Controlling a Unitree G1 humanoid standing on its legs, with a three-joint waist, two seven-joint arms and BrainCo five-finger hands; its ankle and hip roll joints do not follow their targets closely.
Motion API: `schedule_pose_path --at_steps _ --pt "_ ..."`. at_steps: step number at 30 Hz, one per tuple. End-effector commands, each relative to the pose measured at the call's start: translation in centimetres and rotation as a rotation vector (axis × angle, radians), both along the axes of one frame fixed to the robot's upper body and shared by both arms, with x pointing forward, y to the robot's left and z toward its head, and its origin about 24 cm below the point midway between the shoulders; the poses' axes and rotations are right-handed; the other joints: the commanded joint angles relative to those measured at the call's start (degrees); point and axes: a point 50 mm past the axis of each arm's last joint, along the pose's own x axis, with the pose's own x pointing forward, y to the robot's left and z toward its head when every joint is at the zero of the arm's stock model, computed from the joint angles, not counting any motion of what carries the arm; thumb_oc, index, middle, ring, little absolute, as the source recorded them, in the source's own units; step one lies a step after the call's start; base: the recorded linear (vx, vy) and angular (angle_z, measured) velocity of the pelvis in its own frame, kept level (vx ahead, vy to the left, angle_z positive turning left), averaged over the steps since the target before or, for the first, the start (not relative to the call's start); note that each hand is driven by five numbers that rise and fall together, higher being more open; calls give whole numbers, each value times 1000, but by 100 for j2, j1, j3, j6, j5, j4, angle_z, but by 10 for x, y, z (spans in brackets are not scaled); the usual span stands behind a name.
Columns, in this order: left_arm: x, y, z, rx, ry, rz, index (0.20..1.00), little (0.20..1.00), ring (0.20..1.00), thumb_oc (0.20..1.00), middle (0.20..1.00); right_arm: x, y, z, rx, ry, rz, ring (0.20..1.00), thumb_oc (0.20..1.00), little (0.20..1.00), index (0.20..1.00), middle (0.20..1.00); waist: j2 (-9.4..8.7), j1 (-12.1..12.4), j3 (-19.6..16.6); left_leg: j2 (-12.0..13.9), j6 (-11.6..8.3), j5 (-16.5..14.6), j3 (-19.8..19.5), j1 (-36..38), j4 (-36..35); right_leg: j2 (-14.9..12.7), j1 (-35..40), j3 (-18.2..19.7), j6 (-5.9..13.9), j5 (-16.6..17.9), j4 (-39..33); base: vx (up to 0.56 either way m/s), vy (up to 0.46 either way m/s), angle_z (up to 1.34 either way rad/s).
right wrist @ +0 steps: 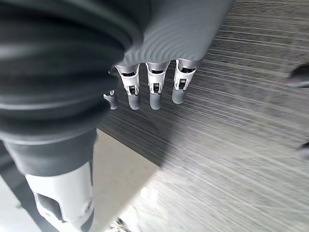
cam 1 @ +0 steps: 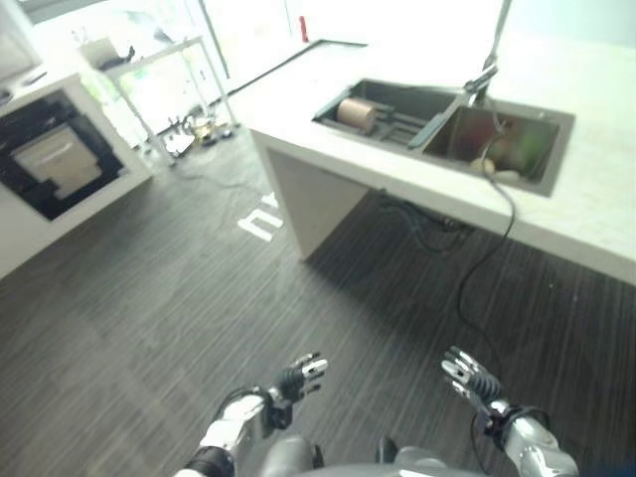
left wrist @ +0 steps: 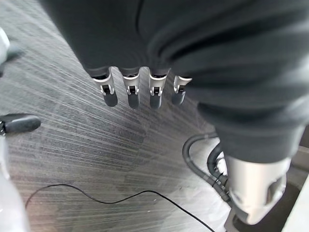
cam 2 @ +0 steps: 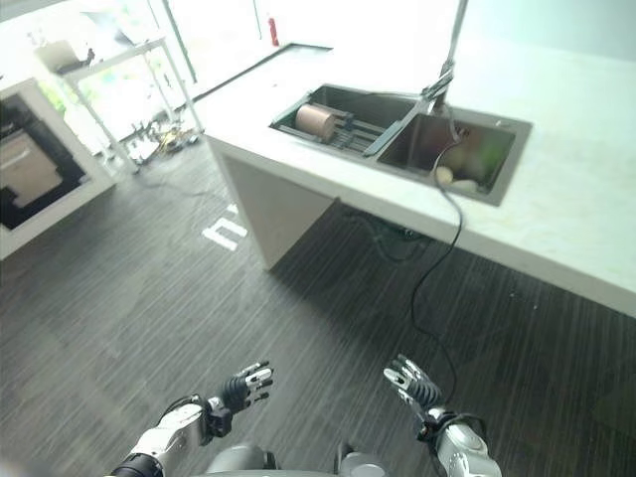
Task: Place the dishes in the dishwasher.
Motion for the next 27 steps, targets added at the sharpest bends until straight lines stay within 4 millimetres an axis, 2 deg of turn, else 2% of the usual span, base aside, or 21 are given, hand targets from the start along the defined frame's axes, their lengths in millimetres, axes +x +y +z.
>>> schedule_pose_path --at_steps 1,2,3,6,7,11,13,16,17,20,22,24,26,27 --pt "10 -7 13 -47 -78 -7 1000 1000 1000 1000 1000 8 -1 8 12 -45 25 1000 1000 1000 1000 1000 -38 166 58 110 -80 156 -119 192 597 -276 -353 125 815 -375 223 216 248 -48" --pt "10 -6 14 -57 -86 -1 1000 1000 1000 1000 1000 5 -2 7 4 -34 32 1000 1000 1000 1000 1000 -4 183 88 379 -165 371 10 136 320 -348 -264 58 856 -401 150 128 197 -76" --pt "12 -8 15 -62 -91 1 1000 1000 1000 1000 1000 4 -3 6 -2 -31 35 1000 1000 1000 1000 1000 13 170 97 496 -186 430 147 125 267 -404 -256 -48 876 -416 164 154 274 -69" --pt "15 -10 18 -79 -99 -43 1000 1000 1000 1000 1000 0 -1 3 -4 -25 16 1000 1000 1000 1000 1000 65 135 104 602 -198 424 488 279 112 -524 -293 -360 918 -515 331 95 248 -23" --pt "15 -12 18 -86 -92 -73 1000 1000 1000 1000 1000 -3 -2 1 3 -20 -10 1000 1000 1000 1000 1000 85 121 83 583 -187 410 576 383 16 -571 -283 -450 949 -576 445 136 244 3" --pt "15 -12 17 -28 -99 -142 1000 1000 1000 1000 1000 -9 -3 -4 22 2 -42 1000 1000 1000 1000 1000 116 127 20 398 -88 280 501 565 -98 -651 -299 -458 1012 -703 754 164 239 15" --pt "18 -7 18 12 -105 -155 1000 1000 1000 1000 1000 -13 3 -9 22 22 -37 1000 1000 1000 1000 1000 168 139 -9 195 114 150 447 705 -194 -784 -424 -390 1112 -896 1289 220 354 11" --pt "19 -4 19 21 -101 -154 1000 1000 1000 1000 1000 -12 5 -9 39 17 -69 1000 1000 1000 1000 1000 193 170 1 44 261 78 370 744 -271 -811 -538 -314 1154 -1007 1714 122 228 9" --pt "18 -2 18 29 -91 -146 1000 1000 1000 1000 1000 -11 9 -9 49 11 -76 1000 1000 1000 1000 1000 199 172 19 -112 402 26 342 794 -352 -823 -765 -244 1256 -854 2274 97 219 4" --pt "17 1 15 34 -79 -126 1000 1000 1000 1000 1000 -10 14 -8 50 7 -69 1000 1000 1000 1000 1000 231 134 61 -218 560 -35 364 872 -447 -824 -1188 -166 1397 -661 3248 78 205 -1" --pt "12 6 11 53 -39 -56 1000 1000 1000 1000 1000 -13 14 -9 42 17 -62 1000 1000 1000 1000 1000 266 123 99 -262 621 -77 435 934 -495 -903 -1421 -304 1427 -556 3762 112 187 1" --pt "8 10 7 44 -9 8 1000 1000 1000 1000 1000 -14 14 -9 38 28 -57 1000 1000 1000 1000 1000 261 126 109 -289 615 -88 457 974 -513 -933 -1460 -372 1430 -489 3703 115 70 -7" --pt "7 16 5 32 -10 83 1000 1000 1000 1000 1000 -17 14 -10 32 43 -46 1000 1000 1000 1000 1000 201 97 122 -344 572 -132 451 1017 -504 -794 -1349 -441 1366 -497 3015 171 -8 -28" --pt "7 19 5 37 -14 94 1000 1000 1000 1000 1000 -21 12 -10 24 48 -34 1000 1000 1000 1000 1000 134 57 134 -419 544 -187 408 1035 -466 -696 -1253 -412 1297 -481 2405 197 -62 -30"
